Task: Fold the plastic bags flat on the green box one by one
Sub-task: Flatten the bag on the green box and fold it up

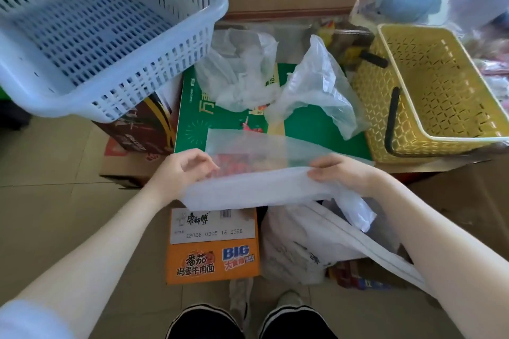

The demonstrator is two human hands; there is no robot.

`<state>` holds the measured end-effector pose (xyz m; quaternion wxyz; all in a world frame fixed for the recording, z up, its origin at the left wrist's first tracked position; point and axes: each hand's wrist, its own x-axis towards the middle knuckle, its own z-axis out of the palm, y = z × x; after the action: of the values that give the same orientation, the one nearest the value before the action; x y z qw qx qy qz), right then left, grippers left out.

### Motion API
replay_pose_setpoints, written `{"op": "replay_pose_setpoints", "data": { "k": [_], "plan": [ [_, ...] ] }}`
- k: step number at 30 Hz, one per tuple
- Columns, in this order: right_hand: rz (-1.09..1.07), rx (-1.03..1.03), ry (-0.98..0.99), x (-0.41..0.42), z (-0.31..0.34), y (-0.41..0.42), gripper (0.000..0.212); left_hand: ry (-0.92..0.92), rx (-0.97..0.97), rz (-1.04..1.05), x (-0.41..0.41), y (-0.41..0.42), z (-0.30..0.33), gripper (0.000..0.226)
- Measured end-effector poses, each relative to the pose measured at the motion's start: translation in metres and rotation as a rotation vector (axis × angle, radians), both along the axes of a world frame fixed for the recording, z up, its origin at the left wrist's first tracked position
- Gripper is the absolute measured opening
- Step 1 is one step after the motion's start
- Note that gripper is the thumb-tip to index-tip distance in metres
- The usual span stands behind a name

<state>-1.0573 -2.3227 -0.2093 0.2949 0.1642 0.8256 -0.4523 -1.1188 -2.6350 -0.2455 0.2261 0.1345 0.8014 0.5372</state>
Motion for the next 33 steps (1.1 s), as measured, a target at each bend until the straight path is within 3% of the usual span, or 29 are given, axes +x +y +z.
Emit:
{"op": "replay_pose_setpoints", "data": {
  "k": [2, 4, 7, 9, 10, 12, 15, 18, 21, 25, 28, 33],
  "plan": [
    [-0.155, -0.149, 0.016, -0.013, 0.001, 0.009, 0.041, -0.113, 0.161, 0.156, -0.011, -0.007, -0.006, 0.065],
    [-0.23, -0.278, 0.002, -0.023, -0.002, 0.015, 0.031, -0.254, 0.293, 0.235, -0.02, -0.008, -0.015, 0.078],
    [-0.262, -0.213, 0.054, -0.038, -0.013, 0.018, 0.015, -0.395, 0.373, 0.297, -0.026, 0.005, -0.025, 0.049],
    [-0.17, 0.103, 0.134, -0.048, -0.027, 0.02, 0.02, -0.292, 0.148, 0.291, -0.027, 0.021, -0.03, 0.014],
    [-0.072, 0.286, 0.149, -0.052, -0.033, 0.02, 0.021, -0.194, -0.027, 0.271, -0.028, 0.027, -0.035, 0.011],
    [0.11, 0.546, 0.108, -0.059, -0.046, 0.02, 0.021, -0.068, -0.288, 0.23, -0.03, 0.035, -0.045, 0.025],
    [0.245, 0.699, 0.049, -0.065, -0.05, 0.014, 0.017, 0.11, -0.487, 0.17, -0.039, 0.043, -0.046, 0.027],
    [0.31, 0.687, 0.058, -0.07, -0.052, 0.003, 0.019, 0.327, -0.703, 0.089, -0.052, 0.05, -0.045, 0.032],
    [0.176, 0.528, 0.145, -0.07, -0.063, -0.008, 0.026, 0.358, -0.849, 0.057, -0.061, 0.059, -0.046, 0.034],
    [0.185, 0.527, 0.255, -0.067, -0.078, -0.012, 0.024, 0.647, -0.831, 0.178, -0.047, 0.07, -0.056, 0.06],
    [0.202, 0.532, 0.298, -0.065, -0.083, -0.012, 0.025, 0.847, -0.708, 0.015, -0.031, 0.092, -0.071, 0.054],
    [0.266, 0.693, 0.307, -0.067, -0.089, -0.012, 0.027, 0.525, -0.893, -0.183, -0.031, 0.112, -0.084, 0.082]
  ]
}}
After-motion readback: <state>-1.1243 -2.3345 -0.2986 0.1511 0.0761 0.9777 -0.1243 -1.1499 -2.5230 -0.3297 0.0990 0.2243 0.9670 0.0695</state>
